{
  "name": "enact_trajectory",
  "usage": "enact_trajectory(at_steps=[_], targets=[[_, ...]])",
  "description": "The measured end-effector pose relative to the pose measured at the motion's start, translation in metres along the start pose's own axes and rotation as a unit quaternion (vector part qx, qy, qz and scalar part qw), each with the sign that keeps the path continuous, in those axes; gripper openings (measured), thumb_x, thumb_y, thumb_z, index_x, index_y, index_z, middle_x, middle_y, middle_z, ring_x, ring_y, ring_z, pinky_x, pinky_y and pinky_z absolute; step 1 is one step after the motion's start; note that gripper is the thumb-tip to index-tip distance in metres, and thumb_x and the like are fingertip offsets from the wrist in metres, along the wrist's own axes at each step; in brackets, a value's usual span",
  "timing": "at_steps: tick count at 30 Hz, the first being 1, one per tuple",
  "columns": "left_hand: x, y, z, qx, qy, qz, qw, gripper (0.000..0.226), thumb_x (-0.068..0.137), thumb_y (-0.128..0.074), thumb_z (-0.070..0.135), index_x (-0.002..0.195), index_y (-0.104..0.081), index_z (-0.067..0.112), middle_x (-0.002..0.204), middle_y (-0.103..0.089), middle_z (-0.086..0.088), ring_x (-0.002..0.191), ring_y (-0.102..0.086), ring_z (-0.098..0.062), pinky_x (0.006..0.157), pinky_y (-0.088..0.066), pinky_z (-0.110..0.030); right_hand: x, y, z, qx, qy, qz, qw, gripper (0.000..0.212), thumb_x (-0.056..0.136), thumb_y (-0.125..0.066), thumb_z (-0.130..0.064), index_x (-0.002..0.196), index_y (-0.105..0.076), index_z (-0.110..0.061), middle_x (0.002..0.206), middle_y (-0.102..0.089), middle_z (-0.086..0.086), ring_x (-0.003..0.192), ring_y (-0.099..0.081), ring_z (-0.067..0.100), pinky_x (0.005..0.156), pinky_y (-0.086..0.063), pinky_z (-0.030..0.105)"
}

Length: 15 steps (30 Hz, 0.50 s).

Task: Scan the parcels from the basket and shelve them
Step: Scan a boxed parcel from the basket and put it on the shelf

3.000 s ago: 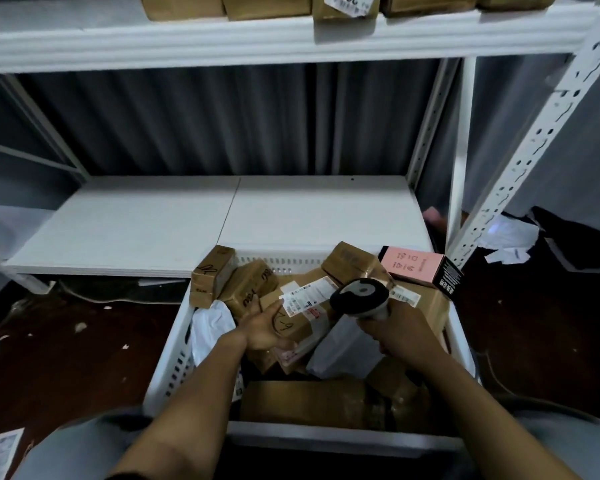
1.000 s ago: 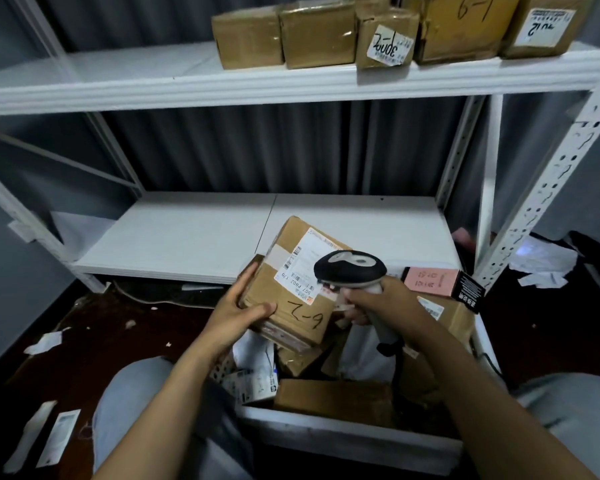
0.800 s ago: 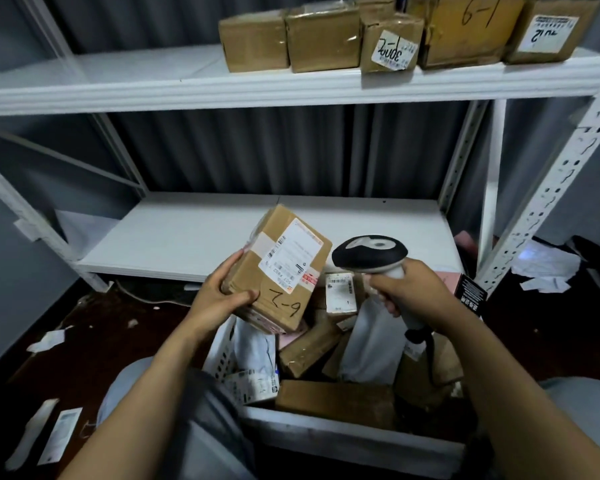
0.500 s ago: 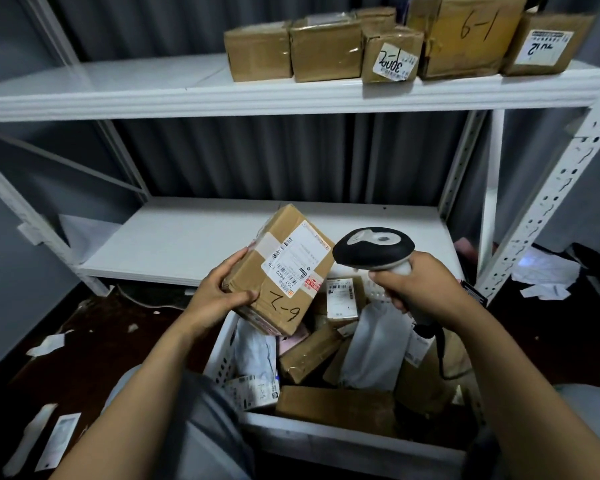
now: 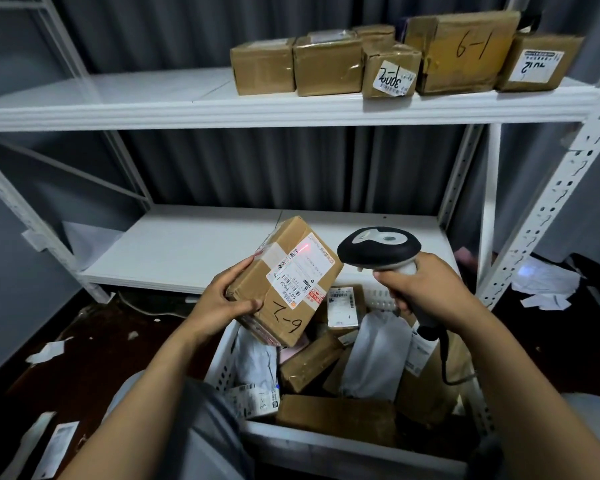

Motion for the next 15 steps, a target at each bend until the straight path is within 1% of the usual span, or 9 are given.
enact_trajectory(at_steps=[2,5,7,8,10,11,12,15], targets=[[-0.001,0.0,0.0,0.004,0.0,0.002,1.0,0.076,0.074,-0.077,-0.001,0.133,-0.049,0.039,0.124,-0.059,0.011,0.104,-0.064,-0.003,0.081,-0.057,-0.027,-0.001,0.0,-0.001,0.003,0.0,-0.001,1.0,0.023,0.088,-0.067,-0.02,0.071,-0.06,-0.006,0.05,-0.056,0.008,0.045,-0.051,0.019,0.052,-0.047,0.03],[-0.003,0.002,0.001,-0.004,0.008,0.018,1.0,0.075,0.075,-0.076,0.001,0.134,-0.048,0.038,0.121,-0.06,0.012,0.108,-0.063,-0.01,0.085,-0.057,-0.033,0.0,0.0,0.001,0.021,-0.004,0.004,1.0,0.021,0.088,-0.068,-0.019,0.073,-0.06,-0.005,0.048,-0.056,0.004,0.044,-0.051,0.018,0.052,-0.049,0.033],[-0.003,0.004,0.003,-0.011,0.013,0.034,0.999,0.074,0.073,-0.081,0.008,0.131,-0.049,0.041,0.12,-0.061,0.013,0.108,-0.062,-0.014,0.088,-0.056,-0.037,0.001,0.0,0.0,0.035,-0.009,0.01,0.999,0.022,0.088,-0.068,-0.02,0.073,-0.059,-0.006,0.046,-0.055,0.002,0.043,-0.05,0.016,0.052,-0.05,0.034],[-0.004,0.005,0.005,-0.018,0.014,0.045,0.999,0.075,0.069,-0.085,0.016,0.129,-0.049,0.044,0.12,-0.061,0.012,0.107,-0.063,-0.015,0.088,-0.056,-0.036,0.002,0.0,-0.001,0.045,-0.012,0.014,0.999,0.024,0.089,-0.067,-0.02,0.072,-0.059,-0.006,0.046,-0.055,0.002,0.042,-0.05,0.016,0.051,-0.049,0.033],[-0.004,0.009,0.011,-0.026,0.009,0.077,0.997,0.073,0.065,-0.084,0.029,0.128,-0.05,0.046,0.121,-0.061,0.009,0.106,-0.063,-0.013,0.084,-0.053,-0.027,0.006,0.0,-0.006,0.076,-0.018,0.024,0.997,0.026,0.089,-0.067,-0.019,0.069,-0.057,-0.006,0.047,-0.054,0.004,0.043,-0.049,0.019,0.049,-0.046,0.031],[-0.003,0.011,0.015,-0.03,0.005,0.096,0.995,0.07,0.07,-0.082,0.028,0.13,-0.05,0.044,0.121,-0.061,0.007,0.105,-0.062,-0.011,0.081,-0.052,-0.023,0.009,0.001,-0.011,0.092,-0.014,0.028,0.995,0.026,0.089,-0.067,-0.019,0.068,-0.057,-0.006,0.049,-0.054,0.006,0.044,-0.049,0.02,0.049,-0.045,0.031],[-0.003,0.014,0.02,-0.042,0.002,0.115,0.992,0.067,0.076,-0.08,0.024,0.133,-0.05,0.041,0.122,-0.061,0.006,0.105,-0.062,-0.011,0.081,-0.052,-0.024,0.012,0.001,-0.016,0.106,-0.008,0.03,0.994,0.026,0.089,-0.067,-0.019,0.068,-0.057,-0.006,0.05,-0.055,0.007,0.045,-0.049,0.021,0.05,-0.045,0.031],[-0.001,0.02,0.039,-0.113,-0.013,0.161,0.98,0.053,0.085,-0.069,0.017,0.133,-0.053,0.033,0.12,-0.064,0.001,0.106,-0.064,-0.02,0.089,-0.053,-0.038,0.025,0.001,-0.038,0.131,0.015,0.03,0.991,0.025,0.089,-0.067,-0.019,0.068,-0.058,-0.008,0.051,-0.055,0.006,0.046,-0.048,0.019,0.049,-0.044,0.029]])
Point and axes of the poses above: each hand's wrist, its own x-axis towards the middle knuckle, its own y-axis out of the back of the hand, z = x × y, the point moved 6 cm from there along x, towards the middle knuckle
